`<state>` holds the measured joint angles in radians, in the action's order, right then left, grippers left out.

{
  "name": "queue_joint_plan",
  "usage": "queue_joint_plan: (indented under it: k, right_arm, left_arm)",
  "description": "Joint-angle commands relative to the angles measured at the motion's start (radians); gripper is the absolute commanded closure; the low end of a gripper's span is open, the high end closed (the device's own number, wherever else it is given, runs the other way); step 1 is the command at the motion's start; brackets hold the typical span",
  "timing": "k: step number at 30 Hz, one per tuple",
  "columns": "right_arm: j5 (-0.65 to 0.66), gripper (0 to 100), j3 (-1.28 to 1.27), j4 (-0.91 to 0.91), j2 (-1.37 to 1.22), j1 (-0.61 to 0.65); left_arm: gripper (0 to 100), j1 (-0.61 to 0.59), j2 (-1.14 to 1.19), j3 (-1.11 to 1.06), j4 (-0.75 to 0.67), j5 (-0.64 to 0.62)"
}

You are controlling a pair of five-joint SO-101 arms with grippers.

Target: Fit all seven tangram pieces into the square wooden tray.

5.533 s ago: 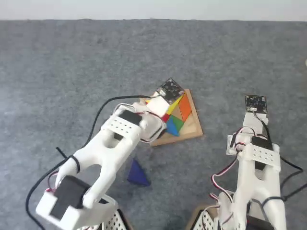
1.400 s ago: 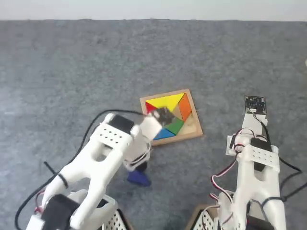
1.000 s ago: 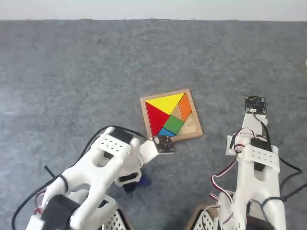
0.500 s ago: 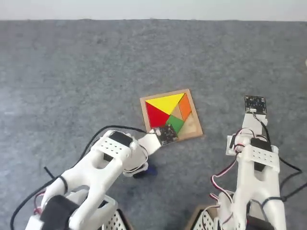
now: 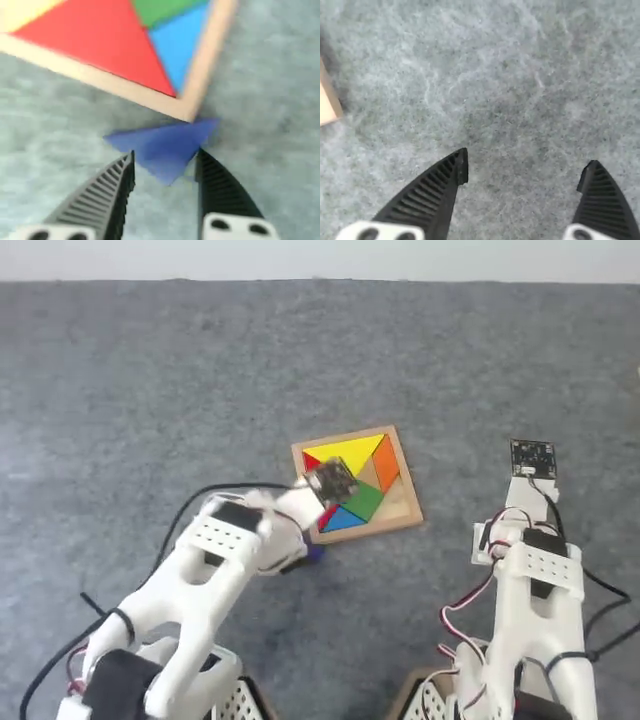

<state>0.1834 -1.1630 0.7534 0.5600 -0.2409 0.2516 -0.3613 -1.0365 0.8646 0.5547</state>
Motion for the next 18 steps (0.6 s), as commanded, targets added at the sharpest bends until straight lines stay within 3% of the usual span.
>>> queue_joint_plan:
  k: [1,4,10,15,18]
  right_arm:
    - [0.006,65.3,0.006,-0.021,0.036,-0.01]
    - [0.006,65.3,0.006,-0.021,0.036,-0.008]
    - [0.006,65.3,0.006,-0.021,0.036,-0.008]
    - [0.006,65.3,0.006,-0.021,0.036,-0.008]
    - [0.006,65.3,0.006,-0.021,0.036,-0.008]
  left_arm:
    - [81,-0.068,-0.031,0.048,-0.143,-0.017]
    - [81,-0.078,-0.026,0.051,-0.207,-0.048]
    - [81,-0.089,-0.021,0.044,-0.204,-0.078]
    - [81,-0.086,0.02,0.035,-0.14,-0.233]
    - [81,-0.089,0.098,0.079,-0.063,-0.255]
